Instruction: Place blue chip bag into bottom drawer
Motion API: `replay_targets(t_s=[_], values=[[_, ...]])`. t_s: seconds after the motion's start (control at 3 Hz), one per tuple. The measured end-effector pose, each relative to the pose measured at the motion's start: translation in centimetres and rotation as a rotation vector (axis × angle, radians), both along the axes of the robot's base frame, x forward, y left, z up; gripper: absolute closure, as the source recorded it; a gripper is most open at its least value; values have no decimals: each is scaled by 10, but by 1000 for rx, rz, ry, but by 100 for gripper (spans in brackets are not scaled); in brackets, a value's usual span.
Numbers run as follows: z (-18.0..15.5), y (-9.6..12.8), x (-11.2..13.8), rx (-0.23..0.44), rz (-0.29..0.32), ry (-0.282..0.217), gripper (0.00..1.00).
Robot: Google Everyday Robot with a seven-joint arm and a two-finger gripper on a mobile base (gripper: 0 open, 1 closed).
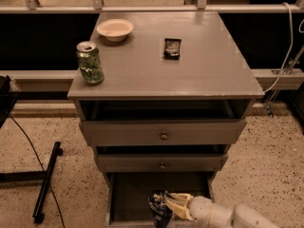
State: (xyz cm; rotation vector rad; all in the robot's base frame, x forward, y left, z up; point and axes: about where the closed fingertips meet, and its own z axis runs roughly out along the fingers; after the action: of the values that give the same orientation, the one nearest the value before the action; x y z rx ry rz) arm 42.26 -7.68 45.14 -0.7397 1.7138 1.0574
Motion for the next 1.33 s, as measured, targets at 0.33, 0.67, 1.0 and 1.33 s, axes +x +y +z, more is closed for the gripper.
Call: replay_targets(t_s=[0.33,0.67,1.0,1.33], values=[[-60,9,1,15,-100,119,100],[-60,9,1,15,-100,119,100],[-59,-6,14,15,-93,6,100],[-68,-39,35,10,-147,-122,100]])
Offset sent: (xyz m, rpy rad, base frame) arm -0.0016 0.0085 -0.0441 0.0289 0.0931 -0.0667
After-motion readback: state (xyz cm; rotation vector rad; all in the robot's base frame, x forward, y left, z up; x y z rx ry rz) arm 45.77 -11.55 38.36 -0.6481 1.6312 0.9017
